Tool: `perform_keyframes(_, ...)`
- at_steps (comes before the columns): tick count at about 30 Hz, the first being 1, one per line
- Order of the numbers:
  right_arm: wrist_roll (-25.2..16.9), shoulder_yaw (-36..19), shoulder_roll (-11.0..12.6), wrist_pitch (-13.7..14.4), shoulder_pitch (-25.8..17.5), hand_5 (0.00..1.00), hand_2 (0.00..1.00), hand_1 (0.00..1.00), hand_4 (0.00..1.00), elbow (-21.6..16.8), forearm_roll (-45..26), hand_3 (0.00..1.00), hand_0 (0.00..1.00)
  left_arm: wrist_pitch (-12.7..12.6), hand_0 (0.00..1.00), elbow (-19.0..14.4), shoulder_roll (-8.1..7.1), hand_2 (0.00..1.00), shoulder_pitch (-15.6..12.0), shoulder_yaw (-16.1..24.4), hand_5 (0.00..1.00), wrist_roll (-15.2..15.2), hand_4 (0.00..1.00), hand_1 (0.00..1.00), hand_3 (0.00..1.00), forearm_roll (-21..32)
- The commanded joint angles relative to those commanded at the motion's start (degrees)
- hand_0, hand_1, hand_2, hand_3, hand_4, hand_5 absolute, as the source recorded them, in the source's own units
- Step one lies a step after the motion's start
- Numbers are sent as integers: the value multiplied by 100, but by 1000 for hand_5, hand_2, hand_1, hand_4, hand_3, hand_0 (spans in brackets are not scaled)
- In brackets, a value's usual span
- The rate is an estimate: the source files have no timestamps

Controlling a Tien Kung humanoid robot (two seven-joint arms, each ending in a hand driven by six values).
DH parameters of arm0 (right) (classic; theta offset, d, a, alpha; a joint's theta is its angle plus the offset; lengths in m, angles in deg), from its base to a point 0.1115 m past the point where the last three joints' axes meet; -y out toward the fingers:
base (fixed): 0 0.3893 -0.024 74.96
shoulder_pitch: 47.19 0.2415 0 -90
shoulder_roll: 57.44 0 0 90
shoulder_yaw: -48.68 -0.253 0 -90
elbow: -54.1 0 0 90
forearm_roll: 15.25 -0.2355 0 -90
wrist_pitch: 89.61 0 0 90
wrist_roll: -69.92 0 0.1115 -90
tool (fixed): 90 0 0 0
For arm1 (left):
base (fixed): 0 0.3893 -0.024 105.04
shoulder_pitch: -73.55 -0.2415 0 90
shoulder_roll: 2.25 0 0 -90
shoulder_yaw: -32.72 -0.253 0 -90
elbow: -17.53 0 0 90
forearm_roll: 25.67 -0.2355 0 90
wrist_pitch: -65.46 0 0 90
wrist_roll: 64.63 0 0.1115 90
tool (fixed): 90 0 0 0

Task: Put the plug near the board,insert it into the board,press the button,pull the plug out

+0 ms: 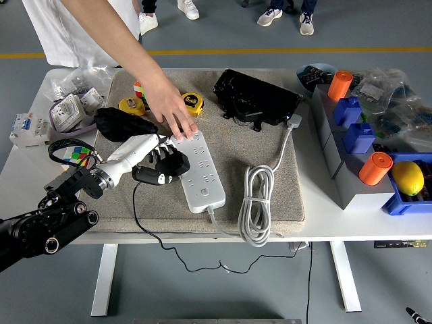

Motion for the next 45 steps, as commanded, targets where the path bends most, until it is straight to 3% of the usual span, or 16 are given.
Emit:
perform_keyframes(10, -7, -1, 0, -3, -6, 459, 648, 632, 998, -11, 9, 551, 609, 22, 312, 23, -7, 424, -7, 20, 78, 2, 805, 388, 521, -23)
perform_keyframes(11, -6, 1, 2, -4, 0, 458, 647, 632, 998, -10, 10, 551, 609, 47, 362, 26, -8, 518, -5, 37, 78, 15, 826, 457, 550, -27)
perform_keyframes(16, -6, -21, -3, -7, 6, 458, 647, 632, 998, -19, 15, 551, 609, 126, 362, 24, -14, 518, -6, 71, 78, 61, 826, 457, 550, -38)
perform_keyframes(17, -6, -24, -3, -8, 6, 459, 646, 632, 998, -20, 16, 551, 609, 129, 410, 26, -13, 533, -6, 74, 132, 69, 896, 498, 565, -47)
perform_keyframes(22, -7, -35, -5, -8, 6, 459, 646, 632, 998, -28, 26, 551, 609, 149, 410, 27, -11, 533, -17, 80, 132, 102, 896, 498, 565, -72)
perform_keyframes(23, -7, -36, -6, -8, 6, 459, 647, 632, 998, -28, 28, 551, 609, 145, 391, 27, -12, 540, -21, 86, 210, 98, 997, 507, 573, -74)
perform_keyframes(34, -9, -34, -8, -12, 4, 458, 647, 632, 998, -28, 30, 551, 609, 158, 383, 15, -21, 542, -34, 160, 268, 69, 998, 517, 580, -65)
perform_keyframes(35, -8, -37, -10, -12, 4, 458, 646, 632, 998, -27, 31, 551, 610, 165, 384, 12, -22, 548, -32, 157, 349, 71, 998, 528, 608, -66)
perform_keyframes(40, -10, -48, -7, -14, 2, 458, 646, 632, 998, -29, 35, 551, 610, 164, 384, 2, -26, 548, -45, 189, 349, 63, 998, 528, 608, -65)
perform_keyframes(41, -9, -50, -8, -13, 1, 458, 645, 632, 998, -27, 36, 551, 610, 174, 396, -13, -29, 578, -53, 208, 494, 69, 998, 545, 655, -73)
perform_keyframes(45, -10, -44, -10, -16, -1, 458, 645, 632, 998, -27, 35, 551, 610, 177, 396, -72, -42, 578, -88, 274, 494, 49, 998, 545, 655, -61)
